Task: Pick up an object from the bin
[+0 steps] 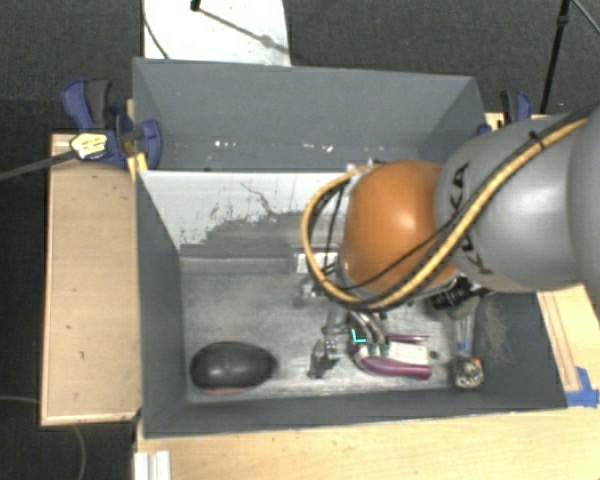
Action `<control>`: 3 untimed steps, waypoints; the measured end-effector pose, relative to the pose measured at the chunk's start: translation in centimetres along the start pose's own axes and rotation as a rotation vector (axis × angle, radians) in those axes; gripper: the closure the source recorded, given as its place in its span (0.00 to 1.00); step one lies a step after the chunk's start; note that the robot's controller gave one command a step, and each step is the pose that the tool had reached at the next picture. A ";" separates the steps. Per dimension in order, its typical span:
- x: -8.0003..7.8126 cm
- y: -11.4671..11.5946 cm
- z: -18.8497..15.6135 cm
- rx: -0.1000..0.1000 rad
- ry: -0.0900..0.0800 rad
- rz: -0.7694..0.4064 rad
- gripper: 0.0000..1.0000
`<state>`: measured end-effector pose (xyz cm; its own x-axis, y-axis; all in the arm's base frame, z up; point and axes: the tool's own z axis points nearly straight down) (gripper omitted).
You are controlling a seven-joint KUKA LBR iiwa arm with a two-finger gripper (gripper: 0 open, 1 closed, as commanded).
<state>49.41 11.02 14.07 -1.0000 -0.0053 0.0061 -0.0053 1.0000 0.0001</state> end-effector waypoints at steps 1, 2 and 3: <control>0.5 5.9 7.0 -0.002 -0.010 -0.219 0.00; 0.2 5.6 6.8 0.001 -0.015 -0.208 1.00; 0.1 5.7 -1.5 -0.002 -0.016 -0.165 1.00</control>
Offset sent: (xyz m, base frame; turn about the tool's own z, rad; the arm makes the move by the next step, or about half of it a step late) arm -0.0062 0.0571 -0.0707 -0.2186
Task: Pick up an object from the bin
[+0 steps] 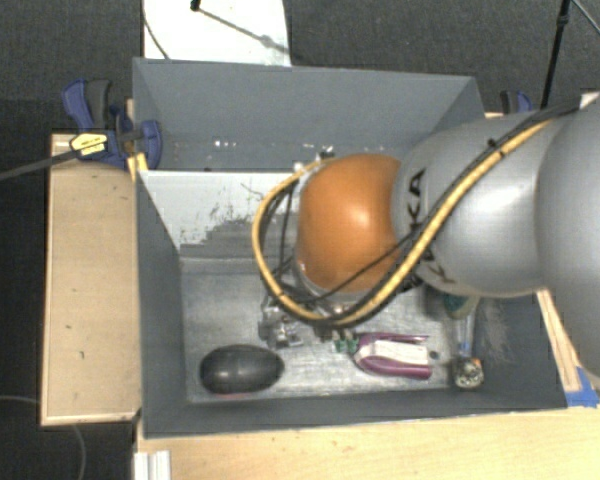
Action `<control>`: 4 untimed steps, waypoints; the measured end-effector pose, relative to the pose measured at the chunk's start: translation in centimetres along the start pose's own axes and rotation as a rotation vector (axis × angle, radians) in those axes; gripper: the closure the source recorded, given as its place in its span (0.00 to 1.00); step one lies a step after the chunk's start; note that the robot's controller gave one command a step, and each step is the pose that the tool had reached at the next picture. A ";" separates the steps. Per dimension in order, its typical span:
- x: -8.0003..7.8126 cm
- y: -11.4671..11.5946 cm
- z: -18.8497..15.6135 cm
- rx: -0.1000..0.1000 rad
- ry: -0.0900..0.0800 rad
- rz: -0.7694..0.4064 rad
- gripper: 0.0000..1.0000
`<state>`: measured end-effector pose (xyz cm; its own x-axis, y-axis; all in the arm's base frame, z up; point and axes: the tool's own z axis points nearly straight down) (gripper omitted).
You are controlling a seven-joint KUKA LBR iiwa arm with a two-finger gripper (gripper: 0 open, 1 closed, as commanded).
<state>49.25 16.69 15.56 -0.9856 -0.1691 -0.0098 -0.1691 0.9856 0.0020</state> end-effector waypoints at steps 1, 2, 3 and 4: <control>0.2 0.0 0.5 0.001 0.008 0.002 0.00; -3.1 1.7 8.6 0.000 0.009 -0.240 0.00; -3.1 1.7 8.4 -0.001 0.006 -0.235 1.00; -4.5 1.2 -5.3 0.001 0.002 -0.272 1.00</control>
Offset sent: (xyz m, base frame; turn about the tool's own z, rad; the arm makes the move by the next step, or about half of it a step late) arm 0.0000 0.0000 0.0000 0.0000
